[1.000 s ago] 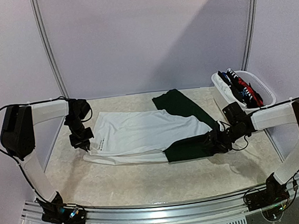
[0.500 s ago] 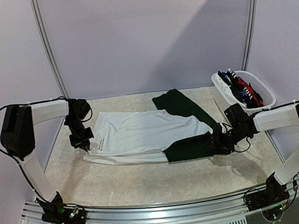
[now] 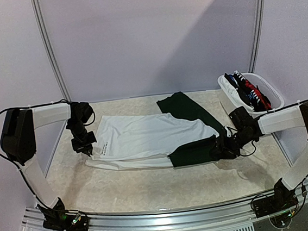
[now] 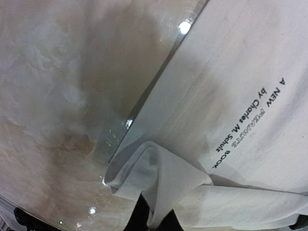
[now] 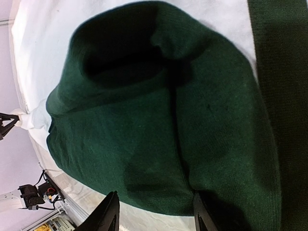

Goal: Fold and stack the mixed laundry pile
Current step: Adjust the flattened T-shirt at the center of the board.

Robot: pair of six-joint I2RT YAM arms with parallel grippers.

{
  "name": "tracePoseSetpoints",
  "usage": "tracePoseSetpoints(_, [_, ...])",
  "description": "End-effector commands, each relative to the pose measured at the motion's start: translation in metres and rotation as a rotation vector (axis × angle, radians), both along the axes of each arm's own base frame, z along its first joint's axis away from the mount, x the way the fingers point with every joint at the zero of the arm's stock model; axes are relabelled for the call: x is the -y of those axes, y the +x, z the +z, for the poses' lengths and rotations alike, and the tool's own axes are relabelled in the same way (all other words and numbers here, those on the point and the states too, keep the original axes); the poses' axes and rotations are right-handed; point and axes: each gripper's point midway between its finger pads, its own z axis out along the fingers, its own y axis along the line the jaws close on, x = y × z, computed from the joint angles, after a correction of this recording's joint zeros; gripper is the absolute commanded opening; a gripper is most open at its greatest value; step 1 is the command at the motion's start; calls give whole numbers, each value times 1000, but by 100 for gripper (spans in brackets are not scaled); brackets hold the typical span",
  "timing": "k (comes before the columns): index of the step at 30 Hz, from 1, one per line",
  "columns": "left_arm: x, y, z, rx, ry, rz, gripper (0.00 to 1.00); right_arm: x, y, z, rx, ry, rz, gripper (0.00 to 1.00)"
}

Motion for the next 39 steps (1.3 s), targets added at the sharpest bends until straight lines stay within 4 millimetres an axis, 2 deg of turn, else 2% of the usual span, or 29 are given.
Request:
tracePoseSetpoints(1, [-5, 1, 4, 11, 14, -11, 0, 8, 9, 7, 33, -59, -11, 53])
tracePoseSetpoints(7, [-5, 1, 5, 10, 16, -16, 0, 8, 22, 28, 104, -61, -16, 53])
tracePoseSetpoints(17, [-6, -2, 6, 11, 17, -18, 0, 3, 30, 13, 83, -49, -8, 53])
tracePoseSetpoints(24, [-8, -4, 9, 14, 20, -20, 0, 0, 20, -1, 23, -35, 15, 53])
tracePoseSetpoints(27, [-7, -4, 8, 14, 19, -20, 0, -4, 16, 3, 23, -5, 36, 53])
tracePoseSetpoints(31, [-7, -5, 7, 15, 15, -19, 0, -14, 17, 20, 49, 53, 68, 51])
tracePoseSetpoints(35, [-7, -5, 7, 17, 14, -19, 0, -17, 17, 32, 68, 77, 77, 47])
tracePoseSetpoints(39, [-6, -6, 4, 14, 10, -15, 0, -17, 12, 26, 51, 79, 76, 36])
